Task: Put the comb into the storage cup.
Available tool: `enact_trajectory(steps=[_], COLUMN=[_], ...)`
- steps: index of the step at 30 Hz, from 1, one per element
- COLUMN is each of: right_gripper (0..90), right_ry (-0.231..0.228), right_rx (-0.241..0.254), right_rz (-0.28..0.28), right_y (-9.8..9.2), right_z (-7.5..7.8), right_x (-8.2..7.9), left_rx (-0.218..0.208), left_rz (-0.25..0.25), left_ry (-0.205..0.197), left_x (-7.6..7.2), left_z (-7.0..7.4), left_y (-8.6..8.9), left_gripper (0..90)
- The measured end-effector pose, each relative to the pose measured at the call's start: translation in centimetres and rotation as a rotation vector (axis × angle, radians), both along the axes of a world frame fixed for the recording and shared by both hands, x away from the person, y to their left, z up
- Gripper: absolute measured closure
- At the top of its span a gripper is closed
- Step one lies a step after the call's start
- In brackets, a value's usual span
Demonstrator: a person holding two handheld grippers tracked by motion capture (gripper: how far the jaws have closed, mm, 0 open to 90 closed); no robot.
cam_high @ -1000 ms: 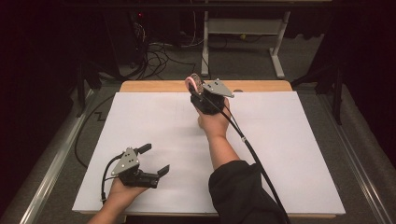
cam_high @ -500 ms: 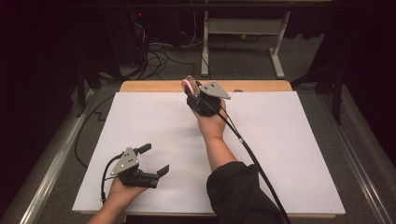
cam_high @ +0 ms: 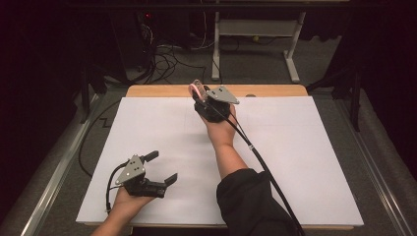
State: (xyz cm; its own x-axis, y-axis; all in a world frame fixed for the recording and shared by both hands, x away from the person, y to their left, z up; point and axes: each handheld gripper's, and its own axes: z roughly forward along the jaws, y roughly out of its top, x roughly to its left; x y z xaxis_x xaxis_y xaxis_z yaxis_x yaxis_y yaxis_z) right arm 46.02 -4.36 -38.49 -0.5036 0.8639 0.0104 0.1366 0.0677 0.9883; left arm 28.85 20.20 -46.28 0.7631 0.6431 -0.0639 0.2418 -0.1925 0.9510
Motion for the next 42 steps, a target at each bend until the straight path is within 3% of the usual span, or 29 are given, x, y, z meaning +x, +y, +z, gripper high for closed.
enact_trajectory(steps=[17, 33, 37, 42], right_gripper=[47.8, 27.9, 20.5, 15.7], right_ry=[0.024, 0.052, 0.065, 0.066], right_rx=[-0.015, -0.011, -0.008, 0.001], right_rz=[0.018, 0.028, 0.023, 0.039], right_y=[0.8, 0.7, 0.4, 0.0], right_z=[-0.2, 0.1, 0.5, 0.9], right_x=[-0.3, -0.7, -0.9, -1.2], left_rx=[0.0, -0.009, -0.036, -0.027], left_rz=[-0.001, 0.001, 0.019, 0.018], left_ry=[-0.003, -0.003, 0.008, 0.006], left_x=[-0.1, 0.0, 0.2, 0.3], left_z=[0.1, 0.2, 0.3, 0.3], left_y=[0.0, 0.3, 0.8, 0.8], left_gripper=[0.0, 0.0, 0.0, 0.0])
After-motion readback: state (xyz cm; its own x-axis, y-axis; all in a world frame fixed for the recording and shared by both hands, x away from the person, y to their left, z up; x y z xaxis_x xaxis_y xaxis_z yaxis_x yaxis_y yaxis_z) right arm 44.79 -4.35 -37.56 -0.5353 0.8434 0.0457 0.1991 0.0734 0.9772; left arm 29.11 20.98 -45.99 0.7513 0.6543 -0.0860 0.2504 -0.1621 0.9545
